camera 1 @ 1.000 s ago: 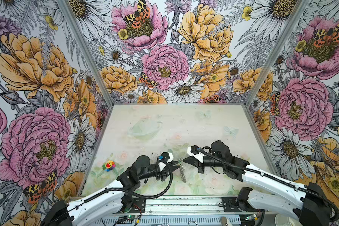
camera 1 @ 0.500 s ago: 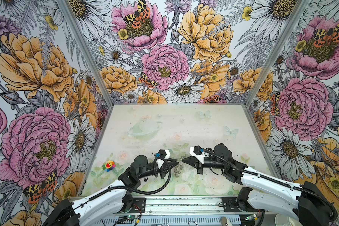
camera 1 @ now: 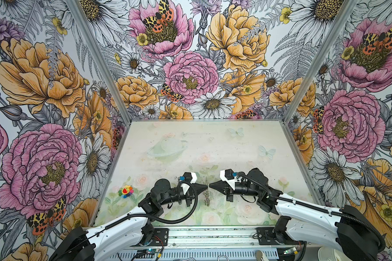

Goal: Attach keys to a key ring
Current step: Pass the keyring.

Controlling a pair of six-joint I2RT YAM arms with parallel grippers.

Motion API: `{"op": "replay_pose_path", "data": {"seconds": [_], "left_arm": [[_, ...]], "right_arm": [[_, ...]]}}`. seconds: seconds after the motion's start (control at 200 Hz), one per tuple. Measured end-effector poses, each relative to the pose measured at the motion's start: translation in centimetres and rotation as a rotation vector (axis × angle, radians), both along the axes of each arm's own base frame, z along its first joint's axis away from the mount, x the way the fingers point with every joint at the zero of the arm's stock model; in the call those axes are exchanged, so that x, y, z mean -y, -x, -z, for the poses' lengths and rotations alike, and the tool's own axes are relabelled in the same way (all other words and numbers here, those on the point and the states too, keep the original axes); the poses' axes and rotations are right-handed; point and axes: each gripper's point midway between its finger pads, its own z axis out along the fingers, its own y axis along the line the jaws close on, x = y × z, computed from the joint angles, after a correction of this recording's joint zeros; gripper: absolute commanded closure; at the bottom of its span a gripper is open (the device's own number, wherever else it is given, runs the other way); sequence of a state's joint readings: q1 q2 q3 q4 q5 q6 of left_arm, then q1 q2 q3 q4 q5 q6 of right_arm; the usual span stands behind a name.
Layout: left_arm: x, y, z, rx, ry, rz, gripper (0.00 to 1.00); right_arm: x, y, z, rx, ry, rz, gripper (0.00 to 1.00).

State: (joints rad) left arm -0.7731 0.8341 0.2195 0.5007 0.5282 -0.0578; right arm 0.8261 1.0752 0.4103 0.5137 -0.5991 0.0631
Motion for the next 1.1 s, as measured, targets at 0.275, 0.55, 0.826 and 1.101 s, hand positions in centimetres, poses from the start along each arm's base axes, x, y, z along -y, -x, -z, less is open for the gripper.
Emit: {"op": "replay_pose_path", "data": {"seconds": [0.275, 0.55, 0.826, 1.101], "left_arm": [[-0.1, -0.1, 0.1, -0.004, -0.003, -0.005, 1.0], [0.4, 0.1, 1.3, -0.016, -0.11, -0.013, 1.0], [1.3, -0.8, 1.5, 0.034, -0.239, -0.032, 1.0], [1.5, -0.5, 1.5, 0.06, -0.275, -0.01, 1.0]], "right_arm": [[-0.2, -0.2, 0.1, 0.003, -0.005, 0.001, 1.0], [0.3, 0.2, 1.6, -0.005, 0.109, -0.009, 0.83], [1.4, -0.2, 1.4, 0.068, 0.245, 0.027, 0.85], [2.1, -0.1, 2.2, 0.073, 0.305, 0.031, 0.87]]}}
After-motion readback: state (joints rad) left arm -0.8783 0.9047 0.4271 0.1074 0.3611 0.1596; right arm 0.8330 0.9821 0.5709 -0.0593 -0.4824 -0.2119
